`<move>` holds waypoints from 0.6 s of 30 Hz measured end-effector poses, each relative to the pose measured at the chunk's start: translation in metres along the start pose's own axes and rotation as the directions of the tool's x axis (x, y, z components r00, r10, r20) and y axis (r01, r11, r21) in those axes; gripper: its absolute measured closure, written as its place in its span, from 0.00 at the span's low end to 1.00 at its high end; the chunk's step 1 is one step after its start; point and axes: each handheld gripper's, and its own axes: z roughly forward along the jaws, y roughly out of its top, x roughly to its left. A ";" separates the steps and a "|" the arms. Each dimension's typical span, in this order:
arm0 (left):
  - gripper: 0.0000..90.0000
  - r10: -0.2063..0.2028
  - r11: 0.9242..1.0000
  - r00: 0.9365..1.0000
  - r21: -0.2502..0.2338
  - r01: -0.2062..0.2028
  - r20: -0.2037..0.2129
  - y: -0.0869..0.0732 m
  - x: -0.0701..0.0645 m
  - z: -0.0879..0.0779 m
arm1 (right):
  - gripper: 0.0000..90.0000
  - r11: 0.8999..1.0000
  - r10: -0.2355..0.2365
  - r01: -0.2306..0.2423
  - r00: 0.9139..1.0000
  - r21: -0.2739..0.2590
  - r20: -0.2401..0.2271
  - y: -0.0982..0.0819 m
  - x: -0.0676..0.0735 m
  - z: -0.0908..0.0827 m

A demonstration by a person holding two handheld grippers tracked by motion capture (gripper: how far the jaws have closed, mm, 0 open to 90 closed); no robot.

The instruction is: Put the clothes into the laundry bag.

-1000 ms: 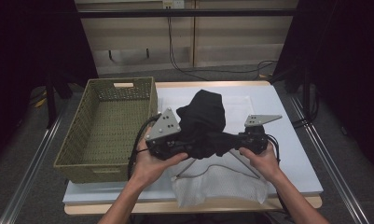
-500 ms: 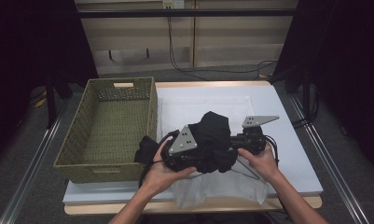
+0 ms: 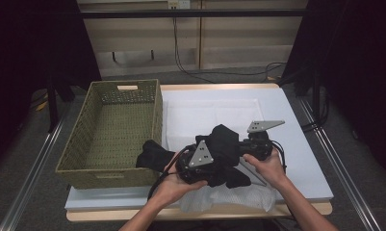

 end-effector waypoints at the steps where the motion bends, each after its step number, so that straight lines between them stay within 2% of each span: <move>1: 0.68 0.011 1.000 1.000 0.023 -0.011 -0.011 -0.003 -0.002 0.004 | 0.99 1.000 0.001 -0.001 1.000 0.000 0.005 0.000 0.000 0.000; 2: 0.68 0.011 1.000 1.000 0.023 -0.011 -0.011 -0.003 -0.002 0.004 | 0.99 1.000 0.001 -0.001 1.000 0.001 0.007 0.000 0.000 0.000; 3: 0.67 0.032 0.998 0.999 0.057 -0.031 -0.007 -0.005 -0.003 0.006 | 0.99 1.000 0.000 0.000 1.000 0.004 0.007 0.000 0.000 0.001; 7: 0.67 0.021 0.998 1.000 0.055 -0.022 0.008 -0.009 -0.005 0.013 | 0.99 1.000 0.005 -0.006 1.000 0.010 0.010 -0.002 0.000 0.003; 8: 0.67 0.037 0.997 0.999 0.065 -0.037 0.010 -0.010 -0.005 0.015 | 0.99 1.000 0.004 -0.004 1.000 0.012 0.010 -0.002 -0.001 0.003; 14: 0.67 0.043 0.993 0.999 0.109 -0.046 0.027 -0.016 -0.009 0.023 | 0.99 1.000 0.002 -0.003 1.000 0.015 0.015 -0.003 -0.001 0.004; 15: 0.67 0.067 0.990 0.998 0.126 -0.068 0.018 -0.019 -0.010 0.026 | 1.00 1.000 -0.001 0.001 1.000 0.012 0.018 -0.003 0.000 0.004; 18: 0.67 0.076 0.986 0.997 0.145 -0.078 0.024 -0.021 -0.011 0.030 | 1.00 1.000 -0.003 0.003 1.000 0.011 0.021 -0.003 0.000 0.004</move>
